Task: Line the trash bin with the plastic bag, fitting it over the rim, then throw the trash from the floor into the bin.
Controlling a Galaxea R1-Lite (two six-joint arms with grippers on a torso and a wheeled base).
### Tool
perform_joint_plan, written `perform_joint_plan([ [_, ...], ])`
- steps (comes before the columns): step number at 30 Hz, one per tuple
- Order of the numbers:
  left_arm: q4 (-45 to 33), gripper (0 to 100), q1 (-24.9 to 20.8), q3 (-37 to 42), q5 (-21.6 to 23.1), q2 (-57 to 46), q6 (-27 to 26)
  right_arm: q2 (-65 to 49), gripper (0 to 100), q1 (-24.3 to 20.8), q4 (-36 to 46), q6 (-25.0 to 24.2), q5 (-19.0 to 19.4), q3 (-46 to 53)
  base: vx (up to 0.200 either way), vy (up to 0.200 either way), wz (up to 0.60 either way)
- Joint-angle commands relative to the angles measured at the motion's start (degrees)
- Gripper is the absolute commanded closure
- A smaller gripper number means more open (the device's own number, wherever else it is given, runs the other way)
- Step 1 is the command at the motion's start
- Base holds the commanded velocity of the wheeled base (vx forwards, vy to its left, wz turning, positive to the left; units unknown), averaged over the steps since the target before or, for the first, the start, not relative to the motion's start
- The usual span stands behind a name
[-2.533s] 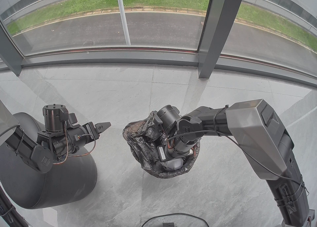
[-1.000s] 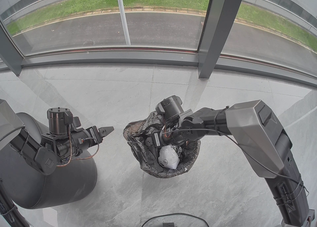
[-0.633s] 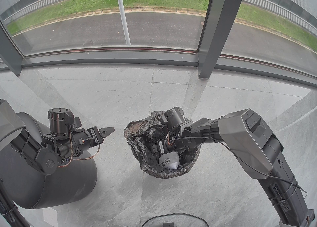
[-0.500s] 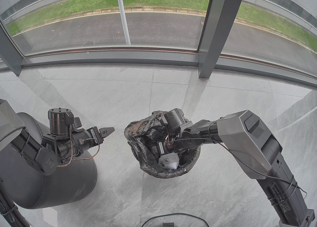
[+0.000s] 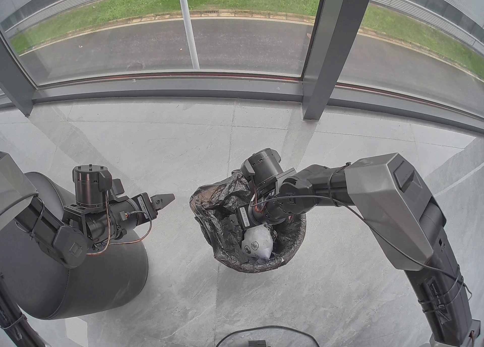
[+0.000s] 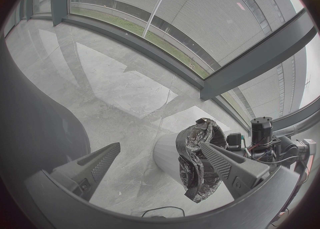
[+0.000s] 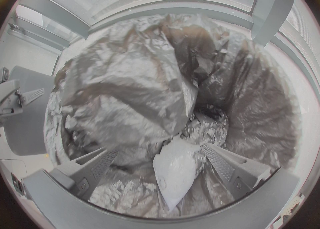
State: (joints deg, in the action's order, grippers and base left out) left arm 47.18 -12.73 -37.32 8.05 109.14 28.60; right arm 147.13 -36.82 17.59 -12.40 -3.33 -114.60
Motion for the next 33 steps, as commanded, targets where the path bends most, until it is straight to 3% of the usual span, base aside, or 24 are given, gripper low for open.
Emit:
perform_joint_plan([
  [1, 0.0, 0, -0.1, 1.1, 0.3, -4.2, 0.3, -5.8, 0, -1.5, 10.5, 1.5, -1.2, 0.0, 0.000, 0.000, 0.00],
  [5, -0.1, 0, -2.0, 3.8, 0.3, -12.2, 0.9, -9.1, 0, -2.6, 32.9, 1.9, -4.5, 0.0, 0.000, 0.000, 0.00],
  [10, -2.8, 0, -5.6, 6.4, 0.0, -25.4, -0.4, -11.9, 0, -1.9, 70.9, 6.1, -4.1, 0.0, 0.000, 0.000, 0.00],
  [12, -4.7, 0, -6.1, 6.7, -0.3, -27.9, -1.6, -11.8, 0, -1.4, 72.4, 5.9, -3.8, 0.0, 0.000, 0.000, 0.00],
  [14, -12.7, 0, -6.4, 7.7, -2.5, -36.4, -4.6, -12.3, 0, -1.0, 72.4, -6.4, -3.1, 0.0, 0.000, 0.000, 0.00],
  [15, -14.7, 0, -6.5, 7.9, -3.3, -38.4, -4.7, -12.7, 0, -1.0, 72.4, -8.2, -3.1, 0.0, 0.000, 0.000, 0.00],
  [18, -23.2, 0, -6.7, 7.0, -5.8, -46.3, -5.0, -15.1, 0, -1.2, 72.4, -8.5, -3.8, 0.0, 0.000, 0.000, 0.00],
  [23, -37.3, 0, -6.5, 3.0, -6.1, -58.4, -5.2, -19.3, 0, -2.5, 72.4, -8.8, -6.2, 0.0, 0.000, 0.000, 0.00],
  [26, -49.2, 0, -6.7, -0.9, -5.8, -66.3, -5.1, -23.4, 0, -4.0, 72.4, -8.9, -11.2, 0.0, 0.000, 0.000, 0.00],
  [28, -53.7, 0, -6.6, -2.1, -5.8, -68.9, -5.0, -25.4, 0, -4.7, 72.4, -9.0, -13.7, 0.0, 0.000, 0.000, 0.00],
  [33, -58.8, 0, -6.7, -1.4, -5.6, -74.3, -4.9, -30.9, 0, -4.9, 72.4, -10.2, -14.4, 0.0, 0.000, 0.000, 0.00],
])
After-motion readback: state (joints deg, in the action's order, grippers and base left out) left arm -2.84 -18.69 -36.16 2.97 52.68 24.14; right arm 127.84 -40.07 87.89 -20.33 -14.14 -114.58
